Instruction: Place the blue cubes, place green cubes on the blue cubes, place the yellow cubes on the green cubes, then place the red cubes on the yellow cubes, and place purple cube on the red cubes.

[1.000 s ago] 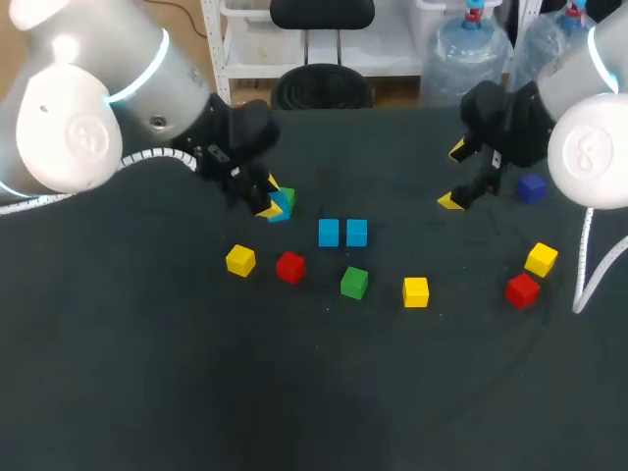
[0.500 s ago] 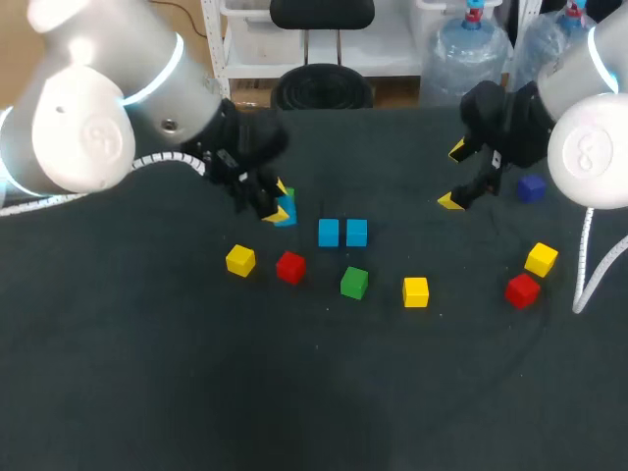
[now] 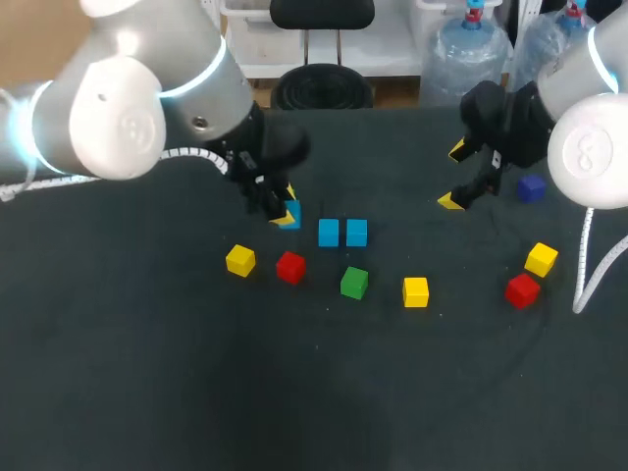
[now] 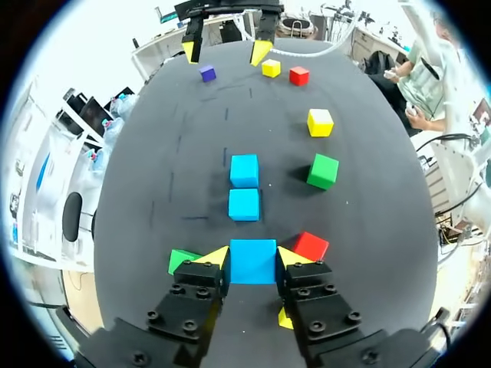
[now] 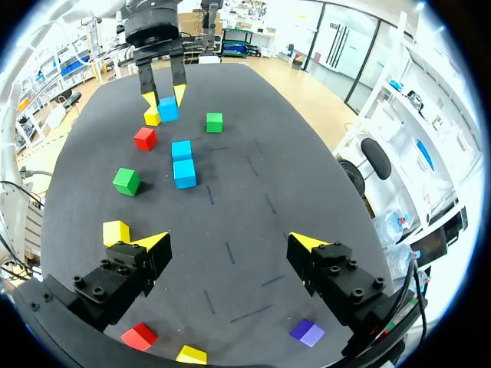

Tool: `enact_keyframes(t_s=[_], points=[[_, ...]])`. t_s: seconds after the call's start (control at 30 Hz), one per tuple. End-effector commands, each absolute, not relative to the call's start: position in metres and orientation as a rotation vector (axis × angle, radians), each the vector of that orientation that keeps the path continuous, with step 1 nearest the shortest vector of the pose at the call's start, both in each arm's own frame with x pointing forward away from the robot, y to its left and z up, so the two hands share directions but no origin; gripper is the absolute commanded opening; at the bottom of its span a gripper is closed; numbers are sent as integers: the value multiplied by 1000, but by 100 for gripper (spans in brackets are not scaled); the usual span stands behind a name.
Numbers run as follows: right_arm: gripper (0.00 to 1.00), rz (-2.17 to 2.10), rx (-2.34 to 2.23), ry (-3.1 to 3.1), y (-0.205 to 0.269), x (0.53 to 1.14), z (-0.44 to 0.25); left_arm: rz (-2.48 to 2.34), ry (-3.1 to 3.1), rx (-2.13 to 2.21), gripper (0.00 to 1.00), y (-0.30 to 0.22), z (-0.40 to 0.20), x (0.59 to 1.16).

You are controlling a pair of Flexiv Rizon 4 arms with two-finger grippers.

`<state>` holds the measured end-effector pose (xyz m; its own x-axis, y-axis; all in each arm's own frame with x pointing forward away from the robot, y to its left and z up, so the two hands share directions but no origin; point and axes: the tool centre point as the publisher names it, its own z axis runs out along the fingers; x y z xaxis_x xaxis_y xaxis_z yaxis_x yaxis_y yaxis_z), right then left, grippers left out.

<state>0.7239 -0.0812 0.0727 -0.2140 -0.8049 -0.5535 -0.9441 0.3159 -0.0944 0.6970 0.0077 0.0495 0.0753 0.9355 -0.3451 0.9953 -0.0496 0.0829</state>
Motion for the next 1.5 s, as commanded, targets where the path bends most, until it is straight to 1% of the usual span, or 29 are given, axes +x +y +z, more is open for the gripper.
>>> enact_keyframes(t_s=[0.03, 1.5], points=[[100, 364, -1542, 2075, -81, 725, 72, -265, 1951, 2074, 0, 4, 45, 703], [100, 364, -1542, 2075, -81, 725, 72, -337, 1946, 2114, 0, -3, 12, 698]])
